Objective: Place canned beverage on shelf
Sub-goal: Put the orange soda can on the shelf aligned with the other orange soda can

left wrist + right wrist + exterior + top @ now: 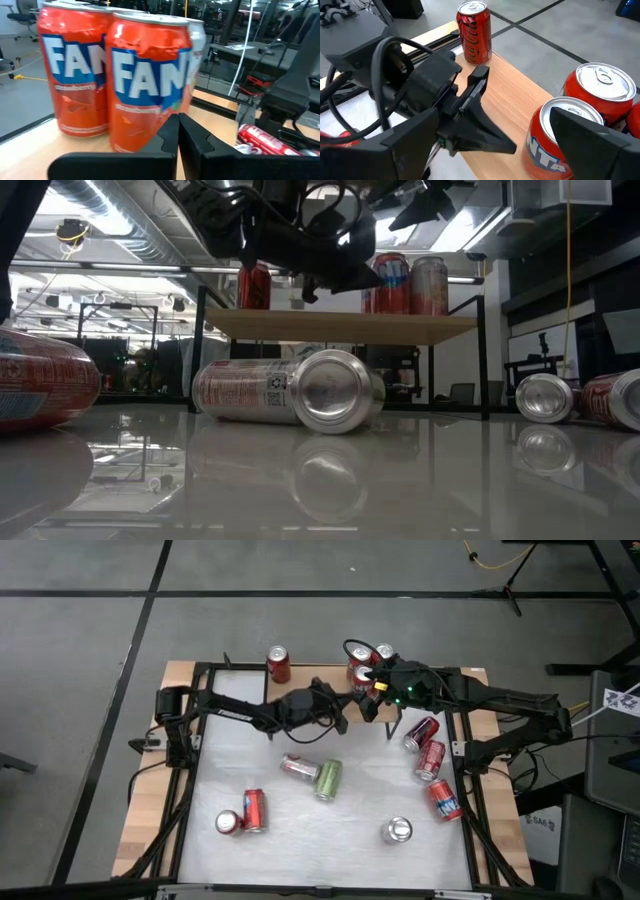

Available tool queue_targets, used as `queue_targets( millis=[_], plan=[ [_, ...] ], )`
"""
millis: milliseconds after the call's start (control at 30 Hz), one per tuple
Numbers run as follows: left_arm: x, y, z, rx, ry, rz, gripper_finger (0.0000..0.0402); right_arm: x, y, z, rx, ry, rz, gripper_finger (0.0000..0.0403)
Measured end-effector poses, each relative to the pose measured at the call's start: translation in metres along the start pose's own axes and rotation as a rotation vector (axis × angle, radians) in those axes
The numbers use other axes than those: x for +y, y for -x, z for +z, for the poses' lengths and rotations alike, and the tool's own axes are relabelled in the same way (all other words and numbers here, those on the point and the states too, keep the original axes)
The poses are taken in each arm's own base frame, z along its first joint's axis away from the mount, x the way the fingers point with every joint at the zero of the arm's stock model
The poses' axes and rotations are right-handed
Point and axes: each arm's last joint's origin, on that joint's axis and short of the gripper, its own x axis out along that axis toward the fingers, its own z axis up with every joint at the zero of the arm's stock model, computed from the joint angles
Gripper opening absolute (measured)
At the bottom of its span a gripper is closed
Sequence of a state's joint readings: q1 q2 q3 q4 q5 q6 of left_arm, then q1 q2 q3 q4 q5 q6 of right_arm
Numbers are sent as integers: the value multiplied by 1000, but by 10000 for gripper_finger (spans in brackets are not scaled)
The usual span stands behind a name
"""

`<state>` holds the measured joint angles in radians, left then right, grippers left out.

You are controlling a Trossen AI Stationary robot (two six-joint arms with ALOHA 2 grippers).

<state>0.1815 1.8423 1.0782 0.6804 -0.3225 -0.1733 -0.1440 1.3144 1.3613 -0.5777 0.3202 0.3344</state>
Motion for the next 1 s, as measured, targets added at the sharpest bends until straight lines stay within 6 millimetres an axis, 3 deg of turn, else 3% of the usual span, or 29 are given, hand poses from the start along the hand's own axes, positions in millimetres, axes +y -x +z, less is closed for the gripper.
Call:
queue_targets(
  millis=[233,433,633,1000],
  plan=[
    [-9,11,12,23,-5,-91,2,0,0,0,5,2,-2,372],
    [-17,42,32,214,-46,-232,2,-3,0,-8,82,31,-26,372],
    [-27,89,54,385,-86,-332,2,1,2,-14,162,42,67,372],
    [-19,202,113,363,-129,-284,2,47,22,-32,181,149,232,372]
  ],
)
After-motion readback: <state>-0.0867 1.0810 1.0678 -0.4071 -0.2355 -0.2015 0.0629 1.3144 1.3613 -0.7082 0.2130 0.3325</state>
